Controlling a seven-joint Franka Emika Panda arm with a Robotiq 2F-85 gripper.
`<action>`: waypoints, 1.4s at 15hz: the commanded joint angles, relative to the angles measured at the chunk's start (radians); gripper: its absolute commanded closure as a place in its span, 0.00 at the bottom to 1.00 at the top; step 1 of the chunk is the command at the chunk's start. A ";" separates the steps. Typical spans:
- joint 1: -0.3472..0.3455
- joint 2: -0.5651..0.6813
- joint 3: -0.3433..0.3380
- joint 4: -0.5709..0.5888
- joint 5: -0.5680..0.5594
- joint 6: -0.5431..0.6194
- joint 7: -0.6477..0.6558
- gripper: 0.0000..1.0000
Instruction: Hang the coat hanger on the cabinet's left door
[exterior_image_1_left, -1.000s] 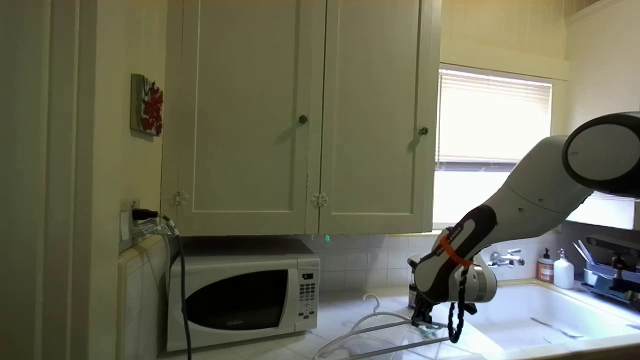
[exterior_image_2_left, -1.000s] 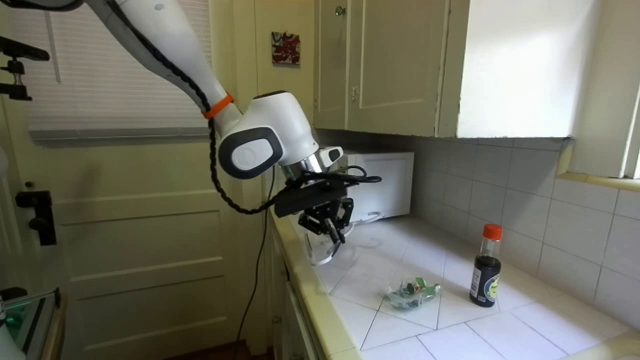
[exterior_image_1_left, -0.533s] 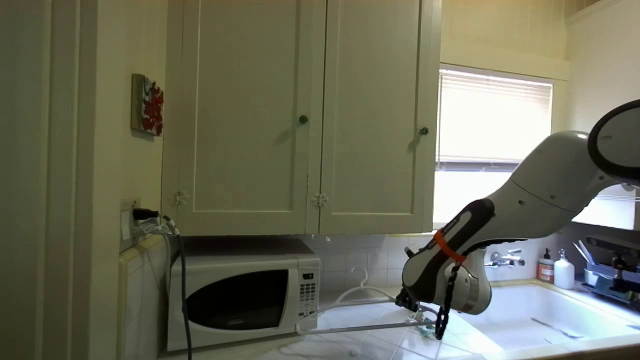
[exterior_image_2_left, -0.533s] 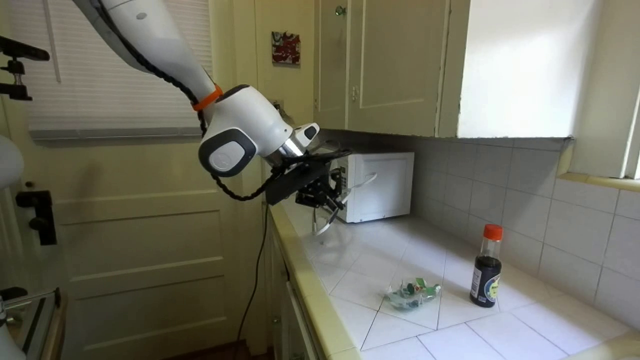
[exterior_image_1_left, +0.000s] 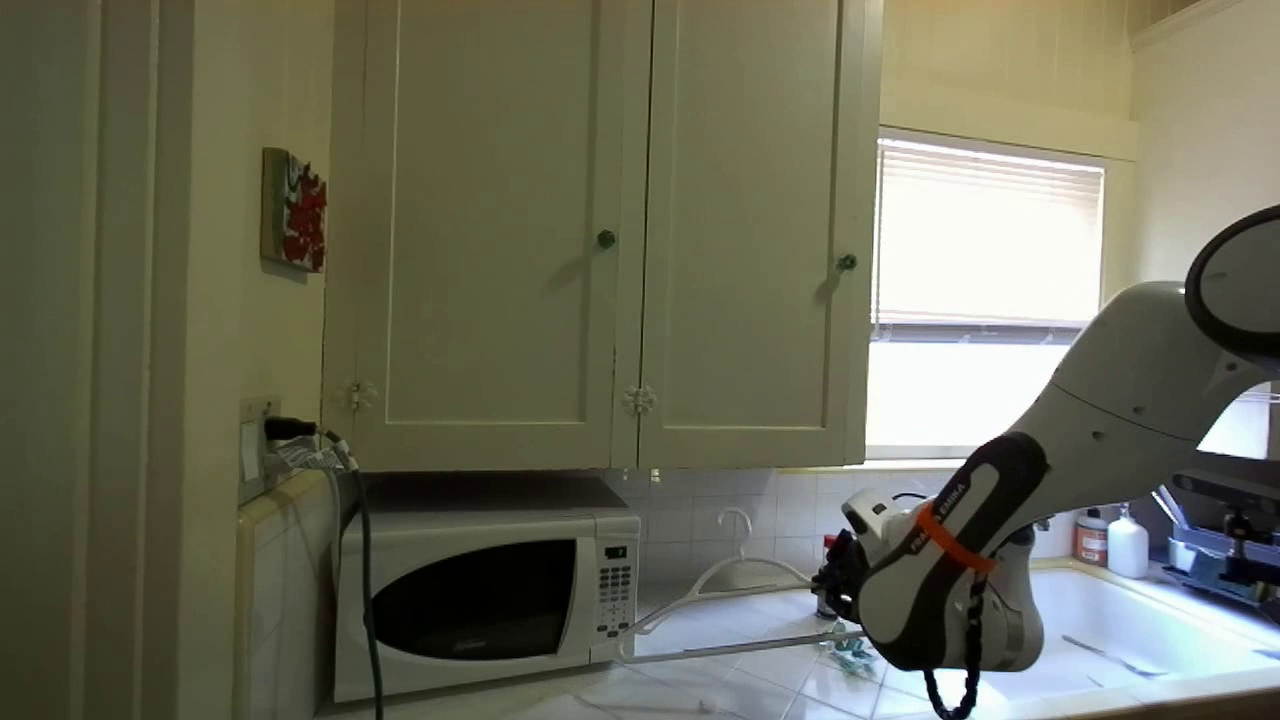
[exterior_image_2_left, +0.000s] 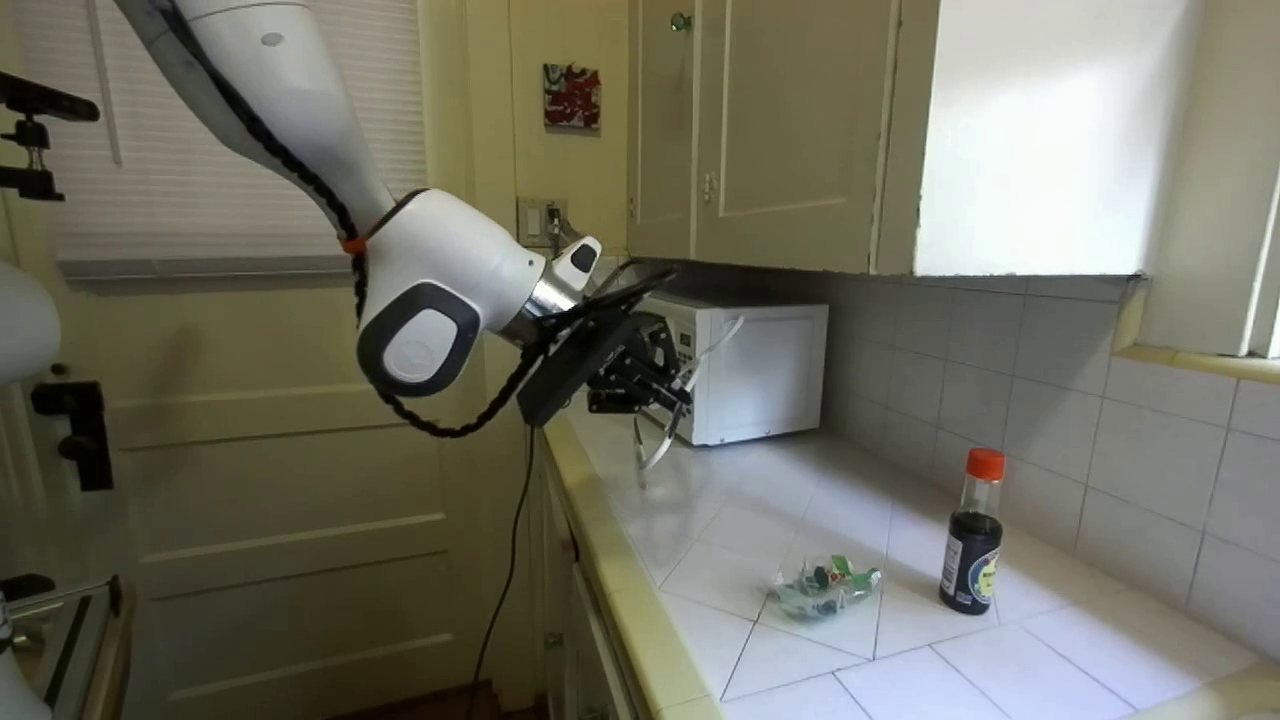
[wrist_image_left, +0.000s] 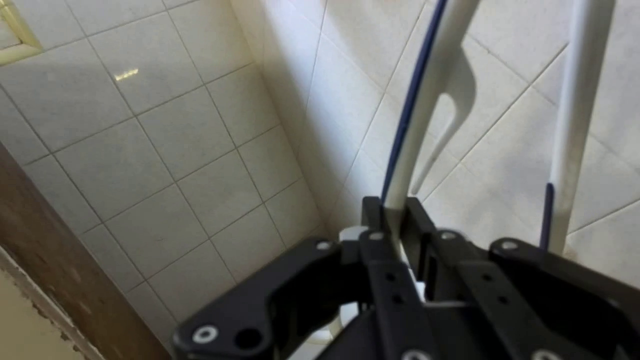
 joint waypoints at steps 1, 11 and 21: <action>0.102 -0.011 -0.203 -0.112 -0.204 0.156 0.116 0.97; 0.501 0.029 -0.748 -0.201 -0.273 0.529 0.270 0.97; 0.751 -0.156 -0.775 -0.205 0.015 0.464 0.194 0.97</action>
